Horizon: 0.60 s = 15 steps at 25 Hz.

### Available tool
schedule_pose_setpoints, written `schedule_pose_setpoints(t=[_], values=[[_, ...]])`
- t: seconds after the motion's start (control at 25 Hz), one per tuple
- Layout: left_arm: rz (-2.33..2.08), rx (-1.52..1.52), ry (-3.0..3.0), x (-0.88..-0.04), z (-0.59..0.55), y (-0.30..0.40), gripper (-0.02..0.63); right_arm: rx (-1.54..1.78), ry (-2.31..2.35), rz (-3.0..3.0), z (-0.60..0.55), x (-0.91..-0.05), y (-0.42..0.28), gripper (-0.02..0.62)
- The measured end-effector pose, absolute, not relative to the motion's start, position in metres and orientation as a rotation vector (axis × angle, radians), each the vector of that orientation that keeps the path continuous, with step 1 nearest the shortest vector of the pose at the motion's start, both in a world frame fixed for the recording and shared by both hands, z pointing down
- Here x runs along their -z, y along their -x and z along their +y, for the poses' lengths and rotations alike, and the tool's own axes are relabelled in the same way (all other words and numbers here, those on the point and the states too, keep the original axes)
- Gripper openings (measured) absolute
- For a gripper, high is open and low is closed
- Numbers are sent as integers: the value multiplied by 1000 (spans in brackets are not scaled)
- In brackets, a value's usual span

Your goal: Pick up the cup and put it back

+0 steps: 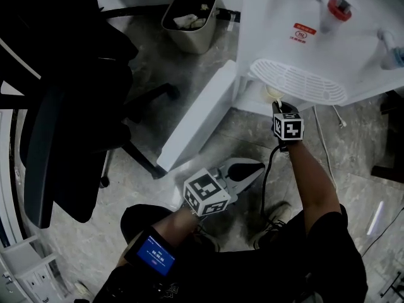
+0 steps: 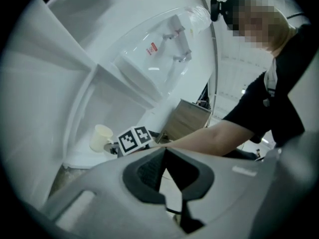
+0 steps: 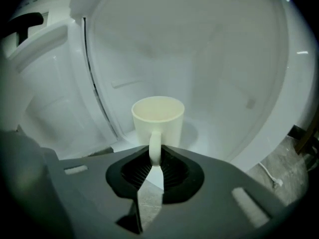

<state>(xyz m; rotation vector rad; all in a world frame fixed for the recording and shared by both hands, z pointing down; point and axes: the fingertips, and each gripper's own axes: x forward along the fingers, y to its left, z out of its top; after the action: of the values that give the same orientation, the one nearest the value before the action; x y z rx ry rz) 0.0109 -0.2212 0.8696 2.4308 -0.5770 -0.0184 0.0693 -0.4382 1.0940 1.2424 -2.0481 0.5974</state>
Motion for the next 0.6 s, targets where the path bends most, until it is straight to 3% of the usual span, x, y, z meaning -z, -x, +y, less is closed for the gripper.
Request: schedule_pose_setpoints(t=[0.36,0.6], values=[[-705,57,-2373,-829,-228,-4,5,-620,-1192,-2148,-376,-1034,-41,48],[-893,200,-2268,-757,-206,12,5,-663,-1097,-2238,-321,-925,-25,48]])
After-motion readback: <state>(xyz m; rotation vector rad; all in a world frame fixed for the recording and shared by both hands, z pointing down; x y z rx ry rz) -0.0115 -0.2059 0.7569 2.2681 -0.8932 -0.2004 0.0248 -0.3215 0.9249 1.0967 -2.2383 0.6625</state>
